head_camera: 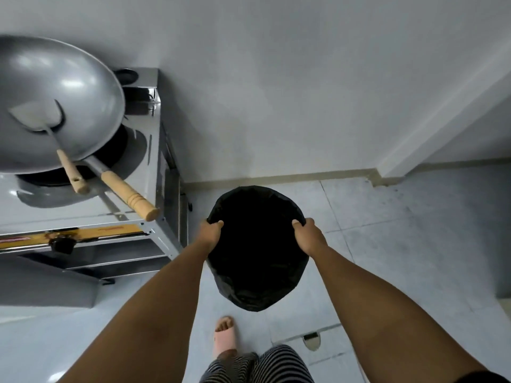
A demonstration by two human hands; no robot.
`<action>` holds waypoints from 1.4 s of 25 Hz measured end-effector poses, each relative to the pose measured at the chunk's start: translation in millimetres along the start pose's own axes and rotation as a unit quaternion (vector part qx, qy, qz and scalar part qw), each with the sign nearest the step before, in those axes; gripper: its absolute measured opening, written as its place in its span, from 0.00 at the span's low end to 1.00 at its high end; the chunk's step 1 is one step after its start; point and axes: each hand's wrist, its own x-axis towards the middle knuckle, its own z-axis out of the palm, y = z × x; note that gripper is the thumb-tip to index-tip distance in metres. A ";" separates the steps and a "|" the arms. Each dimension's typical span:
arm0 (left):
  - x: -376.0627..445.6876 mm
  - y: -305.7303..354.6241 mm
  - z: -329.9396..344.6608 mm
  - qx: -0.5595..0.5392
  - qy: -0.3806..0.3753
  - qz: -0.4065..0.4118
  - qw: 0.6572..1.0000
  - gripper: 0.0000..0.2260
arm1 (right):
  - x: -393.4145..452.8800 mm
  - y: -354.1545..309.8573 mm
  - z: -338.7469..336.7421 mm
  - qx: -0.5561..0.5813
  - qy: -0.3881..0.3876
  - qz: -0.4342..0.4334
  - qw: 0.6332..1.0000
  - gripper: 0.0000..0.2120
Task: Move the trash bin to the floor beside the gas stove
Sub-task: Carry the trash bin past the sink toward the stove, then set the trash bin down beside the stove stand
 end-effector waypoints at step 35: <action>379.9 -230.6 62.1 0.187 0.196 0.037 0.962 0.30 | 365.8 117.8 299.3 -0.073 0.030 -0.165 0.983 0.36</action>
